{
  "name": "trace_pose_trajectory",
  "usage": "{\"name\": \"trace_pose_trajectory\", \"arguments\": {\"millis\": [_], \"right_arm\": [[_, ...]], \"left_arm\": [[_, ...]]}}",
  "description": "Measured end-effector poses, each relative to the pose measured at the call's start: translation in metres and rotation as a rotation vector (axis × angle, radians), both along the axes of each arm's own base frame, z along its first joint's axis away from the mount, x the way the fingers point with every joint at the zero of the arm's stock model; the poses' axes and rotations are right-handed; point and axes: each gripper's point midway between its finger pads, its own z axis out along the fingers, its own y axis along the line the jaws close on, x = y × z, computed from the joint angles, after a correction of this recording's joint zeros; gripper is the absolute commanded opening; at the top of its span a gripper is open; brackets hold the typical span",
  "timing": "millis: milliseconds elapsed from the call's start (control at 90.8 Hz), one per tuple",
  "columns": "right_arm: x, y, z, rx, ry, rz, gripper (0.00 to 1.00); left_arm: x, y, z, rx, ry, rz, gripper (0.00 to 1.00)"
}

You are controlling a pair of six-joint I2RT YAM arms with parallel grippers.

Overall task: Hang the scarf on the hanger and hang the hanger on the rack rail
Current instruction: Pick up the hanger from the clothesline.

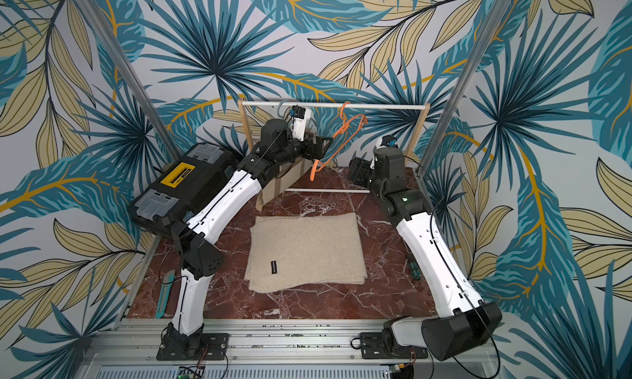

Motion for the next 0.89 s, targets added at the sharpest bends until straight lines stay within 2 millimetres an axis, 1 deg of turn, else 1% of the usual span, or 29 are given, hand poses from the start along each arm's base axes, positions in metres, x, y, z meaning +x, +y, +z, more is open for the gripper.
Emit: {"name": "trace_pose_trajectory", "arguments": {"millis": [88, 143, 242, 385, 518, 672, 815, 892], "right_arm": [[0.002, -0.003, -0.001, -0.001, -0.001, -0.006, 0.82], [0.003, -0.005, 0.0, 0.001, -0.005, -0.009, 0.82], [0.005, -0.006, 0.0, 0.004, -0.008, -0.008, 0.82], [0.01, -0.006, -0.006, 0.003, 0.007, -0.002, 0.82], [0.013, -0.006, -0.011, 0.001, 0.021, 0.004, 0.82], [0.016, -0.005, -0.016, 0.003, 0.031, 0.01, 0.81], [0.017, -0.004, -0.018, 0.005, 0.038, 0.018, 0.81], [0.017, -0.003, -0.018, 0.006, 0.038, 0.02, 0.81]], "left_arm": [[0.008, -0.001, -0.012, 0.023, 0.009, 0.016, 0.93], [0.01, -0.005, -0.015, 0.032, 0.006, 0.016, 0.91], [0.014, -0.009, -0.015, 0.045, -0.011, 0.017, 0.86], [0.01, -0.016, -0.009, 0.048, -0.033, 0.003, 0.77], [0.007, -0.019, -0.007, 0.055, -0.046, -0.007, 0.72], [0.006, -0.022, -0.01, 0.062, -0.044, -0.019, 0.67], [0.009, -0.023, -0.019, 0.072, -0.029, -0.019, 0.53], [0.011, -0.025, -0.025, 0.08, -0.02, -0.019, 0.42]]}}
